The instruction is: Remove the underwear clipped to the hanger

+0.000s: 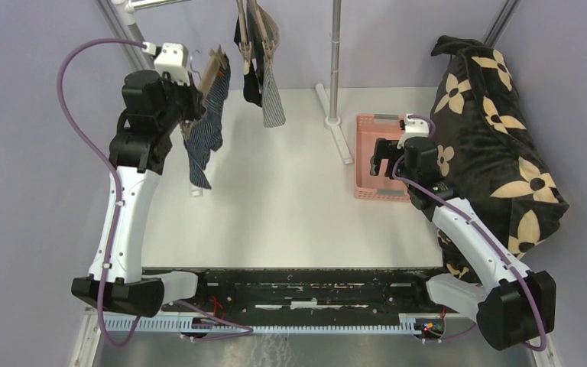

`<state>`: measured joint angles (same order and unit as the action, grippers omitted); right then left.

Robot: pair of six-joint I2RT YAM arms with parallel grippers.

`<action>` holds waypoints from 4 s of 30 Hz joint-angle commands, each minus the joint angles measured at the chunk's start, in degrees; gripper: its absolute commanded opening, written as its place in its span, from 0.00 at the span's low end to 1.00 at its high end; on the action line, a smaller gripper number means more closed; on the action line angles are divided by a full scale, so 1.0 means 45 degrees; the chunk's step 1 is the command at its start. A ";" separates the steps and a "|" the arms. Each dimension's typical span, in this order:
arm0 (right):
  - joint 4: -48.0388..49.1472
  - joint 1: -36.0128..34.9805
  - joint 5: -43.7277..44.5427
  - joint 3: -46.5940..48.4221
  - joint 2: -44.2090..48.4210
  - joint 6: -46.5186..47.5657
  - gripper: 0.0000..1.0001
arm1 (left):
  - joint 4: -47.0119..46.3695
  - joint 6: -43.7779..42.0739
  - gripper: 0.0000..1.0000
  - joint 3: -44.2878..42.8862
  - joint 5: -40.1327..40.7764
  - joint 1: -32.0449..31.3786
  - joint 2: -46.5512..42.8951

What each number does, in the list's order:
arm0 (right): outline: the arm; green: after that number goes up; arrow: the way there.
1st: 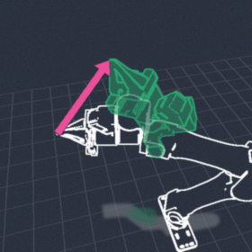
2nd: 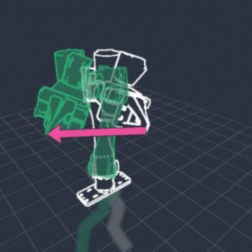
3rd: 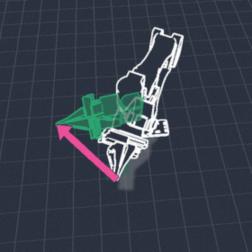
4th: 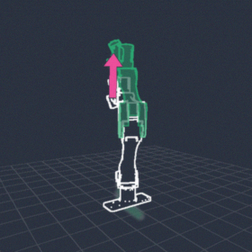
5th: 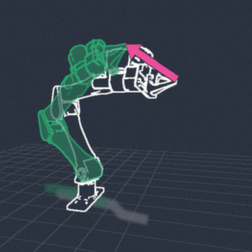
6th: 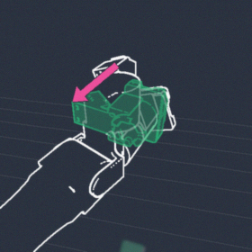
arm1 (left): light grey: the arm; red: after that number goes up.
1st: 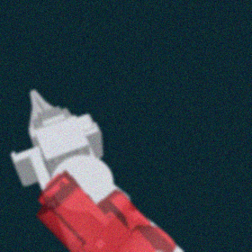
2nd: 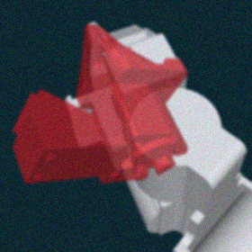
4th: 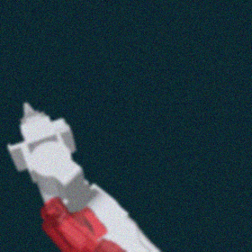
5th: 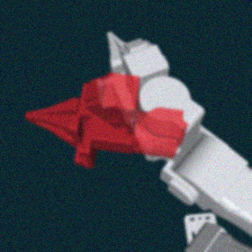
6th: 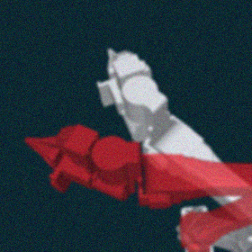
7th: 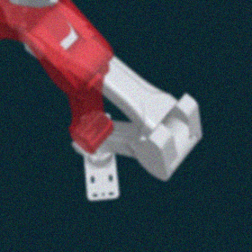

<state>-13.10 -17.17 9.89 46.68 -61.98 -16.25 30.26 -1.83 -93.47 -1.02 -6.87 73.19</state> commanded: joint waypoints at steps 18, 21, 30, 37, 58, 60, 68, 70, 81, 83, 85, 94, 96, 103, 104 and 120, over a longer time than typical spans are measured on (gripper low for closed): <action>0.0471 -0.0583 -0.7738 0.5056 -0.2807 0.0641 1.00 | 0.3641 -0.2645 0.03 0.5183 -0.7711 -0.0797 -0.5432; 0.0444 -0.0647 -0.9860 0.5537 -0.2919 0.0778 1.00 | 0.2506 -0.2462 0.03 0.5519 -0.9791 -0.0797 -0.5627; 0.0627 -0.0653 -1.4361 0.6026 -0.2438 0.0823 1.00 | -0.0964 -0.1287 0.03 0.6808 -1.2608 -0.0802 -0.5333; 0.1619 -0.0684 -1.5397 0.6039 -0.2386 0.0046 1.00 | -0.2441 -0.0740 0.03 0.7421 -1.3263 -0.0798 -0.5192; 0.2852 -0.1215 -1.5208 0.6069 -0.2982 -0.0878 0.88 | -0.5286 0.1741 0.03 0.8334 -1.3918 -0.0809 -0.4774; 0.2886 -0.1275 -1.5206 0.6163 -0.3055 -0.0890 0.86 | -0.5284 0.1746 0.03 0.8328 -1.3831 -0.0797 -0.4779; 0.2600 -0.1545 -1.4738 0.6211 -0.3088 -0.0443 0.01 | -0.5351 0.1849 0.03 0.8310 -1.3566 -0.0802 -0.4633; 0.2572 -0.1550 -1.4468 0.6234 -0.3027 -0.0520 0.04 | -0.5309 0.1808 0.03 0.8310 -1.3575 -0.0812 -0.4574; 0.3744 -0.1568 -1.3640 0.5706 -0.2615 -0.1161 1.00 | -0.8343 0.3453 0.03 0.8612 -1.3369 -0.0807 -0.4699; 0.4810 -0.1621 -1.3591 0.5365 -0.2553 -0.1674 1.00 | -1.0220 0.4817 0.03 0.8997 -1.3076 -0.0803 -0.4692; 0.6135 -0.1683 -1.3460 0.4787 -0.2443 -0.2275 1.00 | -1.1768 0.6000 0.03 0.9288 -1.2670 -0.0800 -0.4488; 1.1900 -0.2031 -1.2197 0.2873 -0.2430 -0.3825 1.00 | -1.5465 0.8118 0.03 0.9701 -1.0971 -0.2114 -0.3258; 1.3259 -0.2085 -1.2090 0.2606 -0.2626 -0.4248 1.00 | -1.6027 0.8303 0.03 0.9705 -1.0683 -0.2524 -0.2923; 1.5569 -0.2126 -1.1563 0.2401 -0.2843 -0.4681 0.99 | -1.7962 0.9427 0.03 1.0405 -0.9769 -0.3092 -0.2424; 1.5634 -0.2125 -1.1542 0.2480 -0.2880 -0.4715 0.98 | -1.8073 0.9497 0.03 1.0486 -0.9615 -0.3122 -0.2398; 1.5880 -0.2273 -1.1238 0.3011 -0.3414 -0.5155 0.82 | -2.2530 1.1606 0.03 1.1295 -0.8368 -0.3568 -0.1005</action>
<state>53.49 -27.00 -41.17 57.52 -77.69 -38.37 -60.64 45.87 -42.70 -41.43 -22.02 67.59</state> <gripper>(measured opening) 0.837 0.193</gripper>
